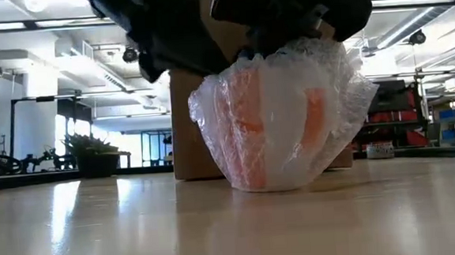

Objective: Wrap mug
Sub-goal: Wrap the orange mug with bubble wrap, then put the wrapped orange mug into the box

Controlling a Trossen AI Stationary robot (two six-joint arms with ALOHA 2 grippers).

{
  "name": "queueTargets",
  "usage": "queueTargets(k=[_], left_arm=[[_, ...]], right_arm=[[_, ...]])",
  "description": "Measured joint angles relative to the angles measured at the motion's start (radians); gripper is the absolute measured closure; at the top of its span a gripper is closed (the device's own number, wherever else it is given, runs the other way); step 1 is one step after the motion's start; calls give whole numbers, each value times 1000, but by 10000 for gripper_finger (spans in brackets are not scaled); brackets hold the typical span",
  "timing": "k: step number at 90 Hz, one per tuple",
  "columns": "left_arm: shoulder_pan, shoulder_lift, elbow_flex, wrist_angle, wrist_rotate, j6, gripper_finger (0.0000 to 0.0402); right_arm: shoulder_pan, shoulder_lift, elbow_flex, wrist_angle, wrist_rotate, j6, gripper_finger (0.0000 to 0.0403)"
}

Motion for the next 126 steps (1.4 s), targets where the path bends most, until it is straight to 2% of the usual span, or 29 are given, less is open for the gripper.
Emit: queueTargets(k=[19, 38, 47, 57, 63, 70, 79, 95, 107, 118, 126], left_arm=[[0, 5, 0, 13, 5, 1, 402], [0, 6, -1, 14, 13, 1, 402], [0, 5, -2, 14, 13, 2, 402], [0, 0, -3, 13, 15, 5, 402], [0, -2, -3, 12, 16, 5, 402], [0, -3, -3, 11, 16, 9, 402], [-1, -4, -4, 11, 18, 11, 402], [-2, -4, -4, 12, 20, 18, 402], [-2, -4, -4, 13, 24, 19, 402], [-2, -4, -4, 20, 31, 19, 402], [-7, -8, -4, 20, 31, 20, 402]], right_arm=[[1, -23, 57, -93, -2, -6, 401], [2, -113, 135, -243, -3, -14, 401], [7, -149, 139, -283, -53, 32, 401], [12, -179, 139, -300, -117, 156, 400], [12, -179, 140, -302, -159, 130, 395], [28, -174, 139, -320, -194, 73, 377], [61, -171, 140, -300, -191, -9, 335], [107, -122, 134, -293, 39, -54, 238], [108, -54, 134, -287, 69, -61, 185], [110, 13, 139, -276, 52, -63, 171], [111, 52, 141, -272, 44, -93, 194]])
